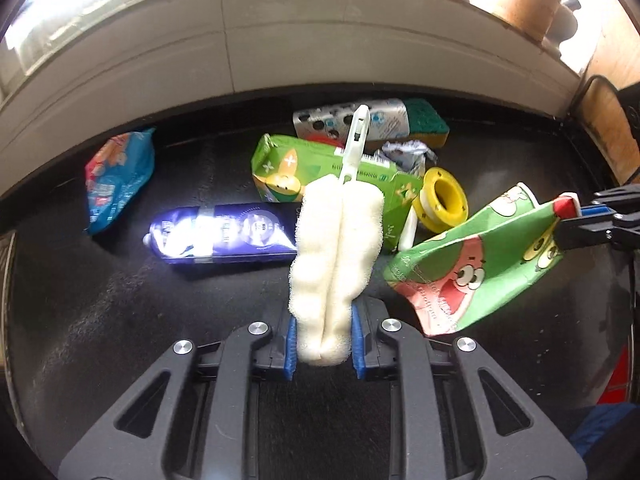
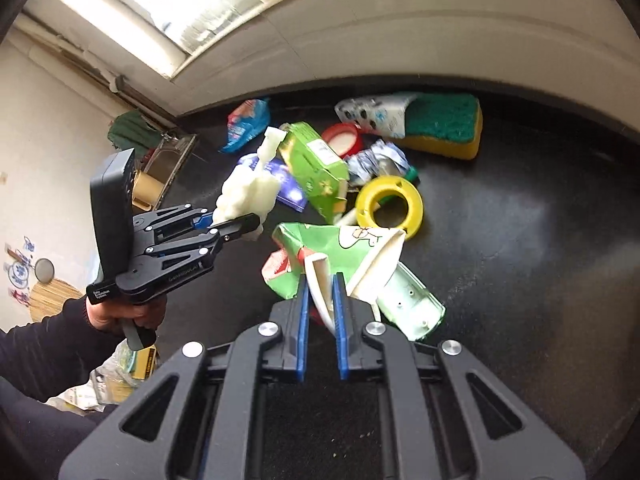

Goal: Collect trash
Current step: 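Grasp the white foam brush with left tool while right tool grasps the green pouch, then carry brush and green pouch to the bin and open both tools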

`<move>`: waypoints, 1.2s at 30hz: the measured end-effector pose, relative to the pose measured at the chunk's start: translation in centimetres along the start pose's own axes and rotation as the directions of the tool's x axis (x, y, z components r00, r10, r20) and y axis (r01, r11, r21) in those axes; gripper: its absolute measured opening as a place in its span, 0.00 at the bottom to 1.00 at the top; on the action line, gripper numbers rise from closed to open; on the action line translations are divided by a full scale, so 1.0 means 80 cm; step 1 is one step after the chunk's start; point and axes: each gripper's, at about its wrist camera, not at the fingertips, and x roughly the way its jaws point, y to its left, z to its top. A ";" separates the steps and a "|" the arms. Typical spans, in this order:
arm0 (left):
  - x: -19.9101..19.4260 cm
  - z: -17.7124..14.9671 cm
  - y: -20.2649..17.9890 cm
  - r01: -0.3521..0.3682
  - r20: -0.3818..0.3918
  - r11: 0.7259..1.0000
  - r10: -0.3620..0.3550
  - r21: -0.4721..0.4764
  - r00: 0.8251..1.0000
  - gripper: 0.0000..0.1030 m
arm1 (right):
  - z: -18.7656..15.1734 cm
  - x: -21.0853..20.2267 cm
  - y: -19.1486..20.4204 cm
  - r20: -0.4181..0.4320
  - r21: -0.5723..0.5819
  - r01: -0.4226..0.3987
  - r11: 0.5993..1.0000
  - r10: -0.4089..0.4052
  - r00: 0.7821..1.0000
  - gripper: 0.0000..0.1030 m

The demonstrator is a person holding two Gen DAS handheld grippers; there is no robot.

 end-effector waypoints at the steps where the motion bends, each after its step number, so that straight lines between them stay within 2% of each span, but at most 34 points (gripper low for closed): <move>1: -0.010 -0.001 -0.001 -0.009 0.005 1.000 0.009 -0.007 1.000 0.19 | -0.005 -0.015 0.011 0.023 -0.018 0.012 1.000 -0.012 1.000 0.12; 5: -0.049 -0.015 -0.006 -0.049 0.008 0.998 0.049 -0.044 0.999 0.20 | -0.022 -0.060 0.043 0.104 -0.067 0.080 0.995 -0.073 0.992 0.12; 10: -0.091 -0.038 -0.020 -0.076 0.019 0.993 0.078 -0.089 0.997 0.20 | -0.045 -0.090 0.065 0.143 -0.106 0.150 0.983 -0.134 0.981 0.12; 17: -0.126 -0.064 -0.038 -0.105 0.027 0.986 0.110 -0.126 0.994 0.20 | -0.065 -0.091 0.078 0.142 -0.138 0.179 0.974 -0.159 0.977 0.12; 24: -0.170 -0.097 -0.013 -0.156 0.051 0.958 0.172 -0.240 0.984 0.20 | -0.056 -0.080 0.127 0.135 -0.230 0.159 0.960 -0.130 0.982 0.12; 27: -0.195 -0.126 0.012 -0.201 0.048 0.929 0.226 -0.311 0.973 0.20 | -0.048 -0.059 0.170 0.114 -0.305 0.118 0.945 -0.086 0.990 0.12; 30: -0.222 -0.166 0.045 -0.257 0.028 0.879 0.293 -0.402 0.956 0.20 | -0.043 -0.023 0.227 0.069 -0.396 0.055 0.917 -0.030 0.997 0.12; 33: -0.253 -0.219 0.080 -0.334 -0.017 0.803 0.375 -0.493 0.927 0.20 | -0.046 0.017 0.281 0.008 -0.463 -0.012 0.886 0.018 1.000 0.12; 34: -0.264 -0.242 0.092 -0.367 -0.038 0.771 0.409 -0.521 0.912 0.20 | -0.050 0.036 0.306 -0.025 -0.488 -0.044 0.872 0.037 0.999 0.12; 36: -0.283 -0.286 0.113 -0.392 -0.075 0.713 0.432 -0.582 0.899 0.20 | -0.060 0.066 0.345 -0.081 -0.528 -0.094 0.844 0.060 0.995 0.12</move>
